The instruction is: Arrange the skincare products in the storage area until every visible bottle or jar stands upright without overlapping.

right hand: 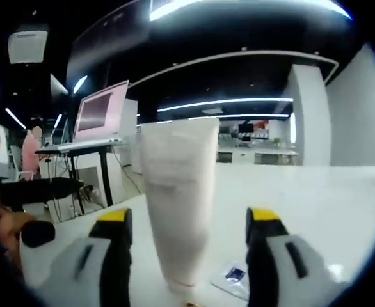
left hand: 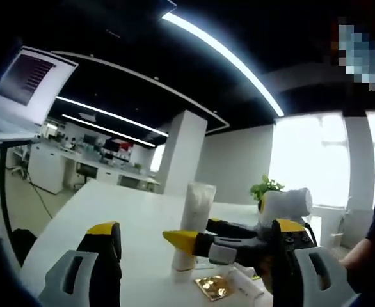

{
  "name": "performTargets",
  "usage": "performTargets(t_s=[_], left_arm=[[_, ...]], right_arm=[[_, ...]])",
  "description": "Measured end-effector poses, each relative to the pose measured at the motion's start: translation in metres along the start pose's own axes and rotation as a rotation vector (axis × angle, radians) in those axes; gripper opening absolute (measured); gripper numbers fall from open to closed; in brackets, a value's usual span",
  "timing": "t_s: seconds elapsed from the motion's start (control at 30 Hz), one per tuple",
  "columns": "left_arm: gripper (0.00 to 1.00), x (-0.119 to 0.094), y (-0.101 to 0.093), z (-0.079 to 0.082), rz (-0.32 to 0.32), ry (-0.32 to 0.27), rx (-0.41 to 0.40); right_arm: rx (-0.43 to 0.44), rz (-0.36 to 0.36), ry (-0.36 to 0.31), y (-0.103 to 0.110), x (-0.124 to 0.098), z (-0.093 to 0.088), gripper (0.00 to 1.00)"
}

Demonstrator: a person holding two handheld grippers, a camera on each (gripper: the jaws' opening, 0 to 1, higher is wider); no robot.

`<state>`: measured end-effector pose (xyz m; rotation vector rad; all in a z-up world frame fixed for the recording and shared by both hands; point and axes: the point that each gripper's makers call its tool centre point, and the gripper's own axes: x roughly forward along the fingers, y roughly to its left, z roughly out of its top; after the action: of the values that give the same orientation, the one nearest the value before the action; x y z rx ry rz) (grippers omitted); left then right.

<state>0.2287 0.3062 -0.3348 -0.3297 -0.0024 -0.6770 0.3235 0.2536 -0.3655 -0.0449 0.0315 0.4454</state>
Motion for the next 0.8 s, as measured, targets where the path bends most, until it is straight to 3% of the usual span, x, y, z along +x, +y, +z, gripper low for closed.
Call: performTargets(t_s=[0.33, 0.8], left_arm=[[0.99, -0.008, 0.009, 0.010, -0.008, -0.015, 0.009], [0.99, -0.008, -0.002, -0.001, -0.053, 0.040, 0.031]], right_arm=[[-0.004, -0.070, -0.078, 0.001, -0.004, 0.010, 0.61], [-0.005, -0.128, -0.154, 0.008, -0.005, 0.021, 0.57]])
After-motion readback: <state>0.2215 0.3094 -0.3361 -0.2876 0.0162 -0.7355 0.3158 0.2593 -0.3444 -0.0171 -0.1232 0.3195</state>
